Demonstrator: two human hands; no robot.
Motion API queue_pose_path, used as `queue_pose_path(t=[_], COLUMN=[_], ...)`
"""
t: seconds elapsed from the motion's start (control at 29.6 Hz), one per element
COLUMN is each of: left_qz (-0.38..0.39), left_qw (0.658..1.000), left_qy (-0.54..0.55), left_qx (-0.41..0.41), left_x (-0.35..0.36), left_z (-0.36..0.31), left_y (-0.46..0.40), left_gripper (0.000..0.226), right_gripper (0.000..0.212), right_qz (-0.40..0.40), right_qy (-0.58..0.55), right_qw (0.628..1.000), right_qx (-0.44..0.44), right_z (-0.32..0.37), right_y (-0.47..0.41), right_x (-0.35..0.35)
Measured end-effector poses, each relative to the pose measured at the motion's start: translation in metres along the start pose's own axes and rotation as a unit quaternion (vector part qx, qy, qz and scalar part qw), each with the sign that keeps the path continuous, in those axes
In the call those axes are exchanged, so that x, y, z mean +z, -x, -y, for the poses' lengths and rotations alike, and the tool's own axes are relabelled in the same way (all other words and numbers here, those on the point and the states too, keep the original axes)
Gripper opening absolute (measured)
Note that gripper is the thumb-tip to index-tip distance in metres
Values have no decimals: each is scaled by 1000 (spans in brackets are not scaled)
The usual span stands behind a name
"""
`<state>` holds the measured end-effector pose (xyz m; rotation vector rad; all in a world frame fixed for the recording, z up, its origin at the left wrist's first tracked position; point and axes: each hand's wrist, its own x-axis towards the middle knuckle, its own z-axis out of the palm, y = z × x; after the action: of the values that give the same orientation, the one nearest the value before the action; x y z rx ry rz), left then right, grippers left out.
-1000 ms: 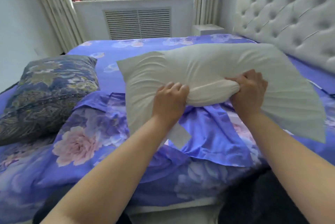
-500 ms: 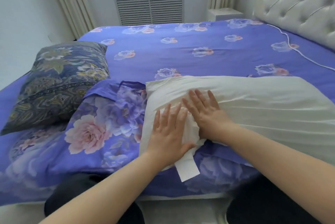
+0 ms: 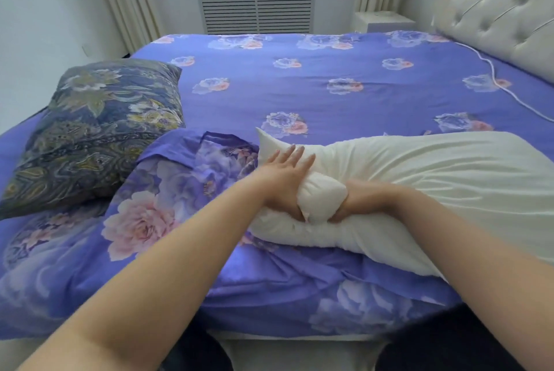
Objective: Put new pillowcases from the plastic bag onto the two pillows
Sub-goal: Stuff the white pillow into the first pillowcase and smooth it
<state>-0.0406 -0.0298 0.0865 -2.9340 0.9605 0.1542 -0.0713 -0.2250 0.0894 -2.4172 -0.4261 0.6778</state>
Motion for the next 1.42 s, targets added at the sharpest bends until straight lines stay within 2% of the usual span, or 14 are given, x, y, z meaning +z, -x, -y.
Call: queue_pose_path(t=[0.1,0.17,0.3,0.44,0.64,0.74,0.88,1.01,1.11,1.18,1.25,1.32,1.35,1.42], left_qz=[119,127,28,-72,-145,-135,-102,-43,-96,-205,-390,-477,-438,-263], left_qw=[987,978,988,993,988,988,981,972,978,934,793,639,619,700], left_qy=[104,165,152,94,45,55,92,123,141,289,456,532,542,515], left_qx=[-12,-4,-16,-13,4,-57,-136,-194,-122,-57,-107,-285,-361,-419], left_x=[5,13,20,33,38,38,41,38,33,31,36,47,55,78], left_z=[7,5,3,-11,-24,-29,-33,-27,-25,-19,0,25,36,45], left_y=[-12,-15,-7,10,11,8,5,-1,8,24,38,48,50,50], left_gripper=[122,92,48,42,45,58,112,130,114,71,20,22,22,23], right_gripper=[42,52,100,129,143,135,72,58,49,48,44,46,49,50], right_qz=[26,4,-93,-100,-3,35,56,-68,-155,-176,-194,-215,-225,-235], right_qy=[82,194,404,488,400,338,308,358,298,236,195,130,98,62], right_qw=[996,978,900,864,911,929,943,929,941,955,961,967,968,968], right_qx=[31,74,131,71,104,143,110,69,32,34,40,45,54,67], right_z=[0,6,12,2,-9,-5,-8,-19,-34,-42,-49,-53,-53,-53], right_y=[6,1,-19,-45,-65,-70,-64,-43,-22,-13,-10,-9,-7,-6], right_x=[12,13,-3,-16,-31,-34,-32,-21,-9,-8,-12,-18,-21,-25])
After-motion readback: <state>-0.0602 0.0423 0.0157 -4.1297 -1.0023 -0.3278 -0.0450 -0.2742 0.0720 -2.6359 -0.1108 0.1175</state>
